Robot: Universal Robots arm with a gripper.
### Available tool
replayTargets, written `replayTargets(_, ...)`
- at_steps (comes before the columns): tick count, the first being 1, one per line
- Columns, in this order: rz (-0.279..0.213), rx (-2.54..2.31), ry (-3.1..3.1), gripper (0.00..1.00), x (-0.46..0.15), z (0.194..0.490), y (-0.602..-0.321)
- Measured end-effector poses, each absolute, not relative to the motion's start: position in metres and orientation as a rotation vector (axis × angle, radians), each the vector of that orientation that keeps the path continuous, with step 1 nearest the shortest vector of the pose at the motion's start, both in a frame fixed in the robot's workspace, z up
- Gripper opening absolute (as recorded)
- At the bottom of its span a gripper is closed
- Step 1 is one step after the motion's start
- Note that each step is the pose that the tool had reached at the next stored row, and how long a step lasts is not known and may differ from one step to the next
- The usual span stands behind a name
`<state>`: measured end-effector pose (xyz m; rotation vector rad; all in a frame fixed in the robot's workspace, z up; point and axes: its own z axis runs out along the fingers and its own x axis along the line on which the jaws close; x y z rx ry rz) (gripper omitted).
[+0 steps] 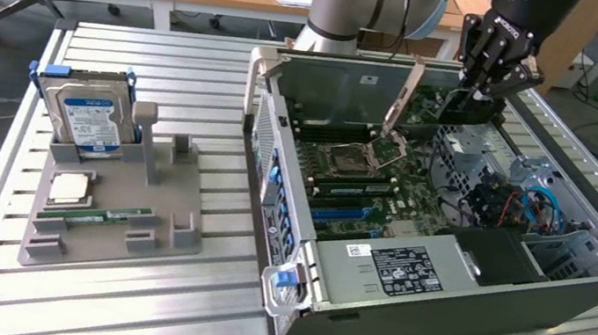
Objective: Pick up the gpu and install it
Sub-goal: 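Insert the gpu into the slot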
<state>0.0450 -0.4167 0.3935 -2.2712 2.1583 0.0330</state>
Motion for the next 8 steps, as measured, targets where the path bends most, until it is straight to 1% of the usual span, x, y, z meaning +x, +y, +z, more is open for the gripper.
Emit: replayTargets(8,0.033,-2.271,2.158,0.26,0.0442,0.3927,-0.4166)
